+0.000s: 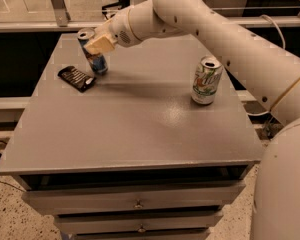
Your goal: Move redbull can near rxbar chocolate
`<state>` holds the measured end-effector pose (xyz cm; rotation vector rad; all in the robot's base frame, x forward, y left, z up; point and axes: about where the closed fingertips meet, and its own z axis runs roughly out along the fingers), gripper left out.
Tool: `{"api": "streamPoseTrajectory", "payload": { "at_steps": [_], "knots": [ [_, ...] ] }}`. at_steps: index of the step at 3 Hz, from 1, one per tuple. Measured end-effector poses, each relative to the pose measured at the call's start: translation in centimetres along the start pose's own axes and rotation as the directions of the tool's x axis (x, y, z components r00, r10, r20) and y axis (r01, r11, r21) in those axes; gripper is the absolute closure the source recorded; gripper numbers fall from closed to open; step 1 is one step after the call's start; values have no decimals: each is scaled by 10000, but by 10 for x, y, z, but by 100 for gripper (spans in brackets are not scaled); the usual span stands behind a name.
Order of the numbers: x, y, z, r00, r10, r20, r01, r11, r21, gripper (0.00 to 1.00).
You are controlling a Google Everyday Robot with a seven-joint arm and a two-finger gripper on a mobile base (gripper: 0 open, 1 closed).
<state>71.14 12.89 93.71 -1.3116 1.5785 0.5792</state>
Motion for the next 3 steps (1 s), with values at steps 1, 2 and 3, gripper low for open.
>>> {"api": "streamPoseTrajectory", "payload": {
  "at_steps": [1, 2, 3],
  "knots": [
    [-12, 1, -5, 9995, 141, 289, -138, 9998, -108, 100],
    [-12, 1, -5, 9995, 141, 289, -138, 9998, -108, 100],
    [-6, 4, -2, 9992, 336, 210, -331, 9992, -219, 100]
  ]
}}
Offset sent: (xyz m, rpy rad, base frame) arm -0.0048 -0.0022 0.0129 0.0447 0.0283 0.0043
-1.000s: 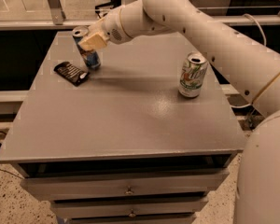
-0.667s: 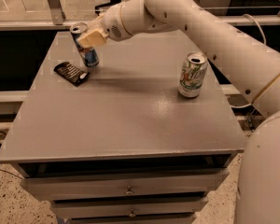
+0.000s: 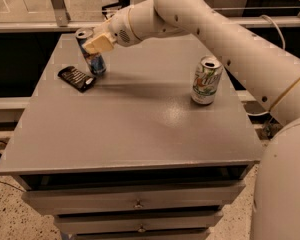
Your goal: Move redbull can near rxbar chocolate
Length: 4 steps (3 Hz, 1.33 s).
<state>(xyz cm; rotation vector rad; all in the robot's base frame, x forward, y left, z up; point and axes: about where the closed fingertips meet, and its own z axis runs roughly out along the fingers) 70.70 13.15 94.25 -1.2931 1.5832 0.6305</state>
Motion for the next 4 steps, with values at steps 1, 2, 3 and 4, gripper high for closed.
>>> {"api": "streamPoseTrajectory", "payload": {
  "at_steps": [1, 2, 3, 4],
  "knots": [
    [4, 3, 1, 9999, 145, -71, -146, 9999, -81, 98],
    [6, 6, 2, 9995, 286, -154, -288, 9995, -131, 77],
    [9, 8, 5, 9989, 417, -233, -421, 9990, -147, 58],
    [13, 8, 7, 9982, 516, -296, -521, 9985, -147, 27]
  ]
}}
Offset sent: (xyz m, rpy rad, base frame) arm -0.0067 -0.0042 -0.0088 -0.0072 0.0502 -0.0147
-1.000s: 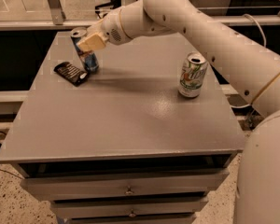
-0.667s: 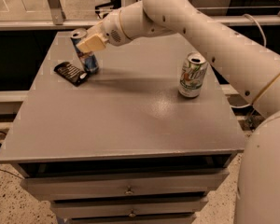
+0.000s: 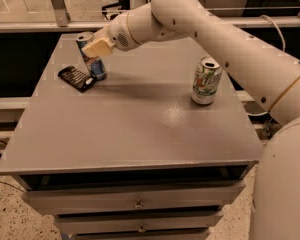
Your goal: Move redbull can near rxbar chocolate
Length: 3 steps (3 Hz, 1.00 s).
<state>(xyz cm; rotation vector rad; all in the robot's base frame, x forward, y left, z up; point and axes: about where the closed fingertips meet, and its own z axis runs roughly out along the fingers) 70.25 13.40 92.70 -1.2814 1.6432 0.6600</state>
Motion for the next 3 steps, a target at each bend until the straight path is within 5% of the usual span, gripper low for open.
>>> {"api": "streamPoseTrajectory", "payload": {
  "at_steps": [1, 3],
  "knots": [
    [3, -1, 1, 10000, 55, -40, -55, 10000, 8, 5],
    [8, -3, -5, 9999, 133, -105, -131, 9998, 156, 0]
  ]
}}
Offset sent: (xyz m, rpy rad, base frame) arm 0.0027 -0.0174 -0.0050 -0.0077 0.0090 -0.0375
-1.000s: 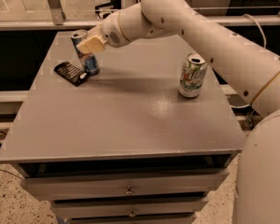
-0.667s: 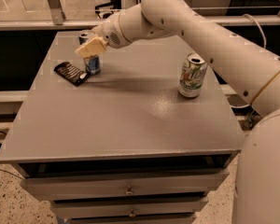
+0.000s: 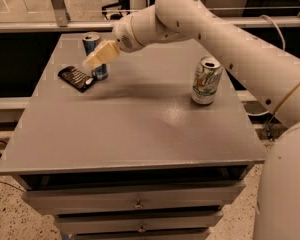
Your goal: Move redbull can near rxbar chocolate
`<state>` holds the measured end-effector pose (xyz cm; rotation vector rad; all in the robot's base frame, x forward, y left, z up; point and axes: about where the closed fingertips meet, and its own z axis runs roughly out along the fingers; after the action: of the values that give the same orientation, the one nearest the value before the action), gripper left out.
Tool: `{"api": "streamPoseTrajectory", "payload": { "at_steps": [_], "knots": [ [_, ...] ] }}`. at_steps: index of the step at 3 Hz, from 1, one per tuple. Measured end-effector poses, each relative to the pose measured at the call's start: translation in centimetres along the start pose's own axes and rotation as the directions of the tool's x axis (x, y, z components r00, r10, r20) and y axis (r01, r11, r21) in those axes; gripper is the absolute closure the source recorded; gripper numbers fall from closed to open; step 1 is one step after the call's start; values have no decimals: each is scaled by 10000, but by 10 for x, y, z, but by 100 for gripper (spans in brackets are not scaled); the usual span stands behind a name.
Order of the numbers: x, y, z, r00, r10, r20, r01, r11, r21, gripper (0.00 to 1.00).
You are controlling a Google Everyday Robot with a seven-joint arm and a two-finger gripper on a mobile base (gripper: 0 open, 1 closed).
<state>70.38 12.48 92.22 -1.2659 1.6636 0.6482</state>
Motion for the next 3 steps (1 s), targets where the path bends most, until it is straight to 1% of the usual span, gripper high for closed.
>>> {"api": "streamPoseTrajectory", "payload": {
  "at_steps": [1, 2, 3],
  "knots": [
    [10, -22, -27, 10000, -3, 81, 0, 9996, 284, 0],
    [31, -81, -97, 9970, 315, 712, -406, 9907, 1297, 0],
    [33, -116, -144, 9897, 430, 1362, -705, 9765, 2034, 0]
  ]
}}
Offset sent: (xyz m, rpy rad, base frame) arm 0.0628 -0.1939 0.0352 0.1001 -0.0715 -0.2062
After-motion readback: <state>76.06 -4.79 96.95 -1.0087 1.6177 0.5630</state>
